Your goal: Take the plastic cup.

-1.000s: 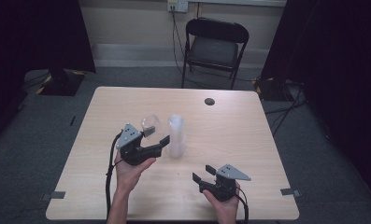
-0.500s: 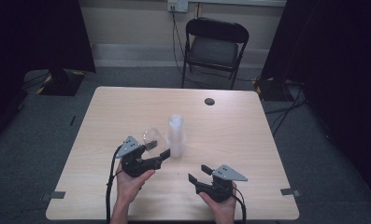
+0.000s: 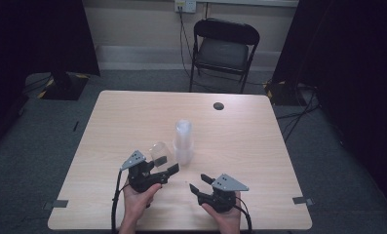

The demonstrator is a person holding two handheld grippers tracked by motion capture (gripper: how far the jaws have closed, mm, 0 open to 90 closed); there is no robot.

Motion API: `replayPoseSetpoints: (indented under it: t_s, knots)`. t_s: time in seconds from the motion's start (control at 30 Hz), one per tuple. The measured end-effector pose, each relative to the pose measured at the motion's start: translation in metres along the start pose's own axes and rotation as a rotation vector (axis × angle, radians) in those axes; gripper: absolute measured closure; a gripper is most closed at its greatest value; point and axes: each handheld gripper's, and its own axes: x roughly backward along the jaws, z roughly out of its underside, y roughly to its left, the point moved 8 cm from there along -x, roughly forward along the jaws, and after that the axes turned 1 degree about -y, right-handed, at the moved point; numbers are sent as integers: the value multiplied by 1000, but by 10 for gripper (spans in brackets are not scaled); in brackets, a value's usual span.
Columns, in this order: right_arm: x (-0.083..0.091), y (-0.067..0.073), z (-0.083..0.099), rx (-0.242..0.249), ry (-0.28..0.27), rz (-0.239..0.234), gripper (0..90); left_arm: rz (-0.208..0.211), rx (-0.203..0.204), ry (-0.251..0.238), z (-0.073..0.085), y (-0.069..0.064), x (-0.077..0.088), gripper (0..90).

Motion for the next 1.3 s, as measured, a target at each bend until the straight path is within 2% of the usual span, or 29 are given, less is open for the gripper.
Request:
replayPoseSetpoints:
  t_s: [0.1,0.17,0.23,0.27,0.33,0.37,0.5,0.53,0.63,0.67,0.8,0.9,0.93,0.97,1.13,1.3]
  knots:
    - [-2,6,-2,18,-15,-23,446,14,11,19,8,-1,-3,317]
    - [-3,9,-3,32,-24,-35,459,40,30,30,12,-4,-5,317]
    - [-3,12,-4,51,-33,-43,460,49,29,34,13,-7,-5,316]
    - [-3,13,-5,64,-39,-46,456,61,43,35,14,-8,-6,316]
    - [-4,14,-7,77,-52,-45,454,57,58,38,15,-10,-6,316]
    - [-3,14,-8,84,-57,-42,464,71,76,42,16,-12,-6,316]
    - [-3,16,-11,93,-96,-47,489,94,88,49,17,-15,-6,316]
    - [-3,18,-13,95,-128,-71,493,119,105,39,17,-17,-7,315]
    - [-4,19,-13,101,-141,-67,506,126,126,32,16,-18,-8,315]
    - [-4,19,-15,108,-163,-65,513,147,144,32,16,-19,-8,316]
    - [-4,19,-18,134,-192,-52,537,175,166,33,18,-24,-10,316]
    - [-4,19,-20,154,-220,-48,557,171,176,37,18,-24,-11,312]
    - [-3,19,-21,160,-233,-45,563,175,196,34,18,-25,-12,312]
    - [-2,19,-22,167,-245,-41,567,177,197,33,18,-26,-12,312]
    - [-3,18,-27,165,-281,-44,566,209,240,33,19,-30,-15,312]
    - [-6,19,-31,181,-307,-34,601,222,244,40,17,-36,-13,311]
